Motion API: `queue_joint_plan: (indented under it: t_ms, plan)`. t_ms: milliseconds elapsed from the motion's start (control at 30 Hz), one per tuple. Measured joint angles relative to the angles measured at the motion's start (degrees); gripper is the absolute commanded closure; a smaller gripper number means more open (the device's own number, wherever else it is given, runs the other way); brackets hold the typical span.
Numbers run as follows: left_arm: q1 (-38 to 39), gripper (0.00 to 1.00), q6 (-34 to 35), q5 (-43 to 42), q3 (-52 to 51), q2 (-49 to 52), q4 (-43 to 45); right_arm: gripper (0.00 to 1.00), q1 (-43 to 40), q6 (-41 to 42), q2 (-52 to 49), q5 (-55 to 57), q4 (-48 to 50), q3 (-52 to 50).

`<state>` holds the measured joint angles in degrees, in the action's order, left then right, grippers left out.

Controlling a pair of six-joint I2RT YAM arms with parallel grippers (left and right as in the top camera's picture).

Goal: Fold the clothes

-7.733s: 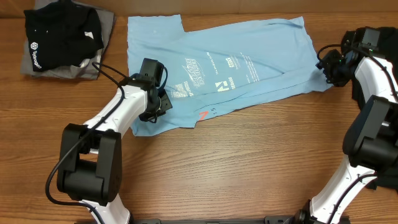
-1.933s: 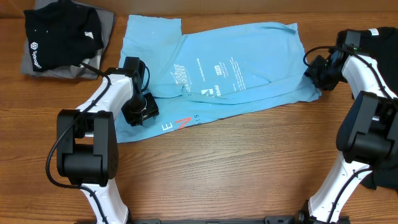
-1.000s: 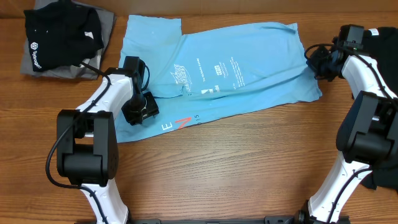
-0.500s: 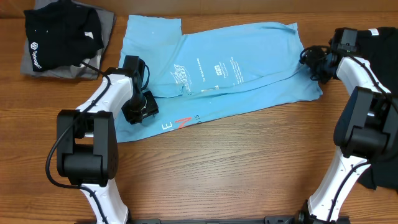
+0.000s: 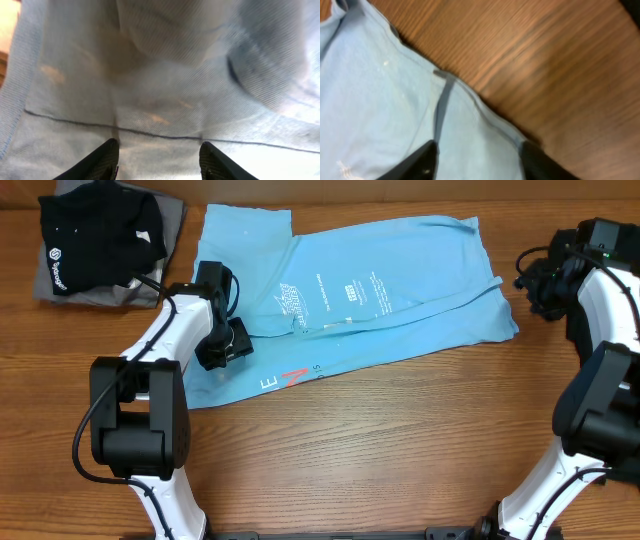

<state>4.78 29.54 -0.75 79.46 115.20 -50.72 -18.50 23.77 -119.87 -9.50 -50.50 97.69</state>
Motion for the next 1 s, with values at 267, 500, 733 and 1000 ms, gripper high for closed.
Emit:
queue_joint_plan:
  t_ms: [267, 500, 733, 1000]
  plan:
    - [0.00, 0.44, -0.13, 0.24, 0.15, -0.02, 0.33, 0.72, 3.39, -0.68, 0.22, 0.17, -2.75, -0.09]
    - [0.00, 0.44, -0.13, 0.98, 0.15, -0.02, 0.57, 0.75, 5.60, -0.94, 0.22, 0.52, 2.62, -6.19]
    - [0.00, 0.44, -0.13, 2.12, 0.15, -0.02, 0.55, 0.82, 5.35, -0.96, 0.17, 2.71, 7.37, -12.66]
    - [0.00, 0.59, -0.15, 2.40, 0.15, -0.02, 0.13, 0.96, 5.35, -0.98, 0.13, 3.98, 10.21, -15.58]
